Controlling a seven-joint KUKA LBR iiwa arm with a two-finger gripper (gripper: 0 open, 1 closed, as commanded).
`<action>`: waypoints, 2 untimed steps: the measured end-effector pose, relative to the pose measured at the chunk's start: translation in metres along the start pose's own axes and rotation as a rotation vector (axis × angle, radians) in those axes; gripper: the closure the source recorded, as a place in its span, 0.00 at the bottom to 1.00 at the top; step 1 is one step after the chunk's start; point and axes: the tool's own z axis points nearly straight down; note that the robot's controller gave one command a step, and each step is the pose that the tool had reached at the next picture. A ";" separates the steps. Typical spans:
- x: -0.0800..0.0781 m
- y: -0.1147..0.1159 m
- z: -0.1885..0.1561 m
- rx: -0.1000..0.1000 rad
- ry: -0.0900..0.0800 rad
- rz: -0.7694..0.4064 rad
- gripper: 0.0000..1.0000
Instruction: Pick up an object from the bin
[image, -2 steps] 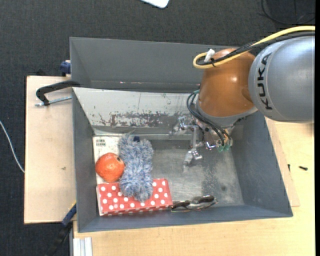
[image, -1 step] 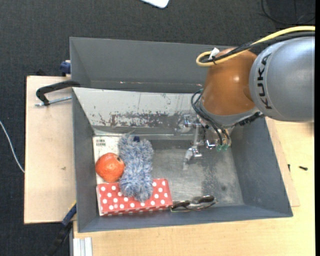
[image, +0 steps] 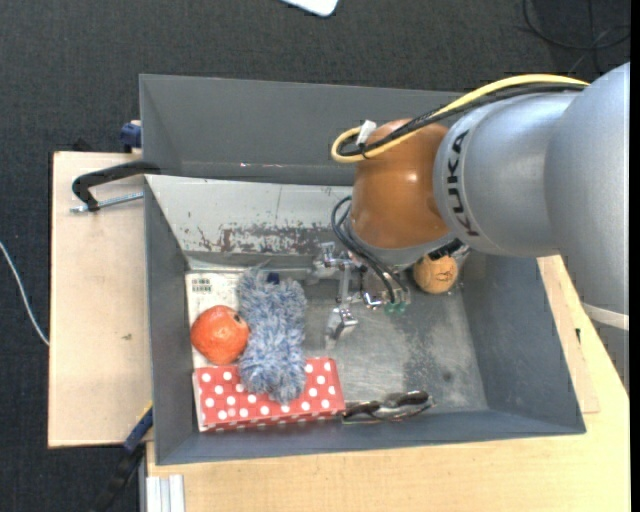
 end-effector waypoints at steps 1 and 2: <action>0.000 0.028 0.025 -0.006 0.008 0.039 0.00; -0.030 0.062 0.034 0.000 0.002 -0.019 1.00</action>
Offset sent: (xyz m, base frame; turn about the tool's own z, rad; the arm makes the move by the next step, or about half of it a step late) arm 0.0183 0.0659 -0.0392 -0.0198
